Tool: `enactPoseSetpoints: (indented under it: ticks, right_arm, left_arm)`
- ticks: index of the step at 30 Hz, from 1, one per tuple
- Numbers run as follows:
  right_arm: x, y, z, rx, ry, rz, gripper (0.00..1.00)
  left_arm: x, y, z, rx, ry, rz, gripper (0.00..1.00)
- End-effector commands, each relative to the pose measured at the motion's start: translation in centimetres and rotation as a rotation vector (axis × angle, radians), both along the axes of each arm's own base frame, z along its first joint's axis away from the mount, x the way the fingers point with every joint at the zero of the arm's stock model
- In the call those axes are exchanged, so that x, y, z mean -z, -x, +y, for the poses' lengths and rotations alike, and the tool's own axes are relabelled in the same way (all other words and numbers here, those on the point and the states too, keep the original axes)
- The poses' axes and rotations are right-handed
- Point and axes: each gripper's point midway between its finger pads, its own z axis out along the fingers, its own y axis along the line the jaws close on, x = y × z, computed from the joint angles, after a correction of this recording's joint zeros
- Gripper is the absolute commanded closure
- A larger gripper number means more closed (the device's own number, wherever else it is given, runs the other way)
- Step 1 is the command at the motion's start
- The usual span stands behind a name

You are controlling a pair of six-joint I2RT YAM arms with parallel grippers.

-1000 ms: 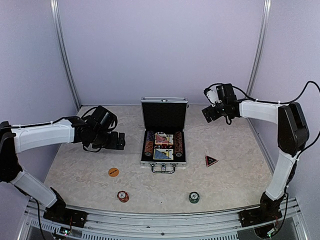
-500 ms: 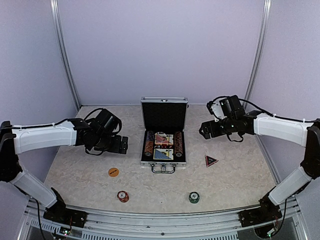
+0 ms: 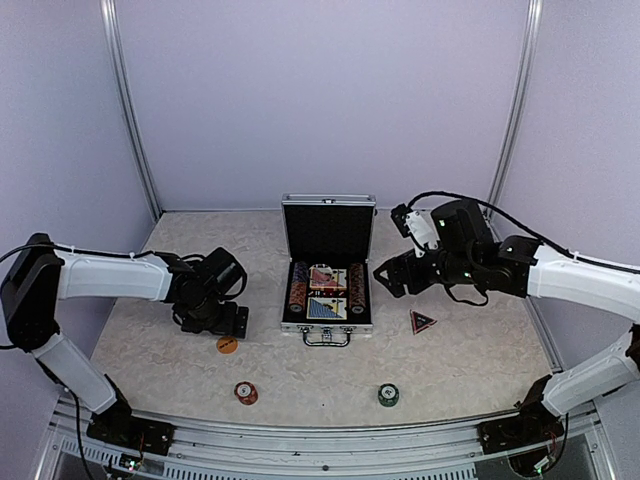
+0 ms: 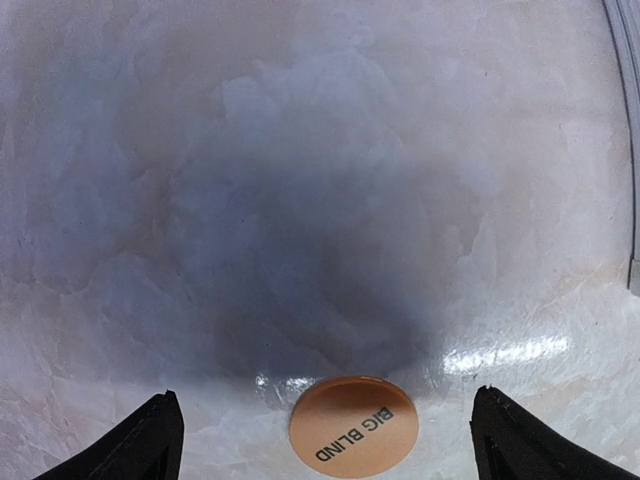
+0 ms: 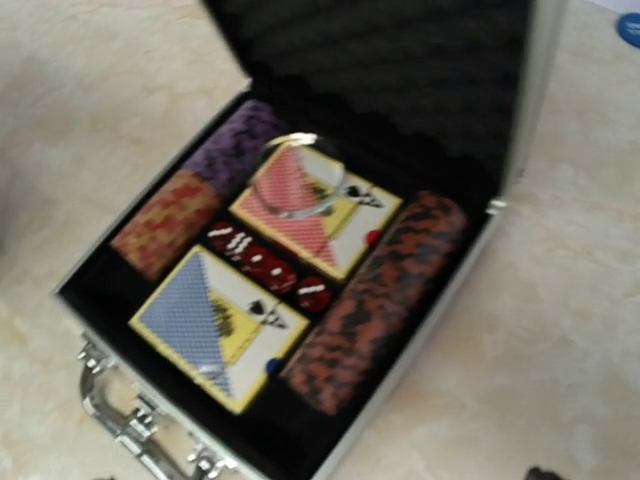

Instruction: Pack up texas hold em set

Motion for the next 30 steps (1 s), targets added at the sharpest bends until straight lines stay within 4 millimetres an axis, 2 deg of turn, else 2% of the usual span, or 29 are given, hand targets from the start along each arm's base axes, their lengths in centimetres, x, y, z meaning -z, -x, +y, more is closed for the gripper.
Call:
enactPoseSetpoints:
  ticks: [1,4,13,22,30]
  right_arm:
    - [-0.2,0.4,-0.4,0.034,0.016,-0.041,0.13]
    - [0.5,0.0,-1.2,0.084,0.037,-0.033,0.13]
    - [2.0,0.1,-0.9,0.086,0.038,-0.002,0.13]
    - [1.7,0.8,0.3,0.040,-0.003,0.022,0.15]
    - [1.4,1.1,2.2,-0.007,-0.014,0.032,0.16]
  left_arm:
    - [1.1,1.8,0.2,-0.019,0.026,0.072,0.01]
    - [1.8,2.4,0.4,-0.016,0.019,0.099,0.01]
    - [3.1,2.9,0.6,-0.012,-0.003,0.135,0.03]
    - [3.8,4.0,0.2,0.005,0.004,0.170,0.14]
    - [4.2,5.0,0.0,0.006,0.009,0.195,0.24]
